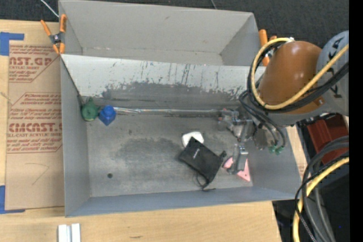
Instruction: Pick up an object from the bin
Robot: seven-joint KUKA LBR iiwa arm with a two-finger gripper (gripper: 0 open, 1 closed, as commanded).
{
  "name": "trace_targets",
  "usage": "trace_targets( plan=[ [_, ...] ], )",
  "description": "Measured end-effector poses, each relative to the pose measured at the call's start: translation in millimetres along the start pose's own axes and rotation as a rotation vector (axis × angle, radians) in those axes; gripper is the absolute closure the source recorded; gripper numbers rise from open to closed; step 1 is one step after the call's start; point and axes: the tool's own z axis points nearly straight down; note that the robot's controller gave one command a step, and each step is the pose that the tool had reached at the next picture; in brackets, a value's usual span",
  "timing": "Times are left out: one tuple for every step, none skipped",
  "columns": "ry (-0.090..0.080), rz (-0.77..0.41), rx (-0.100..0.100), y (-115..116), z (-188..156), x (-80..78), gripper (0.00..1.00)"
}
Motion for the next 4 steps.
trace_targets(
  plan=[
    [0.000, 0.001, 0.000, 0, 0, 0.0, 0.00],
    [-0.002, -0.203, 0.000, -17, 4, -29.2, 0.00],
    [0.008, 0.020, -0.001, 23, 87, 8.8, 0.00],
    [-0.003, 0.067, 0.000, -3, 89, 0.1, 0.00]
  ],
)
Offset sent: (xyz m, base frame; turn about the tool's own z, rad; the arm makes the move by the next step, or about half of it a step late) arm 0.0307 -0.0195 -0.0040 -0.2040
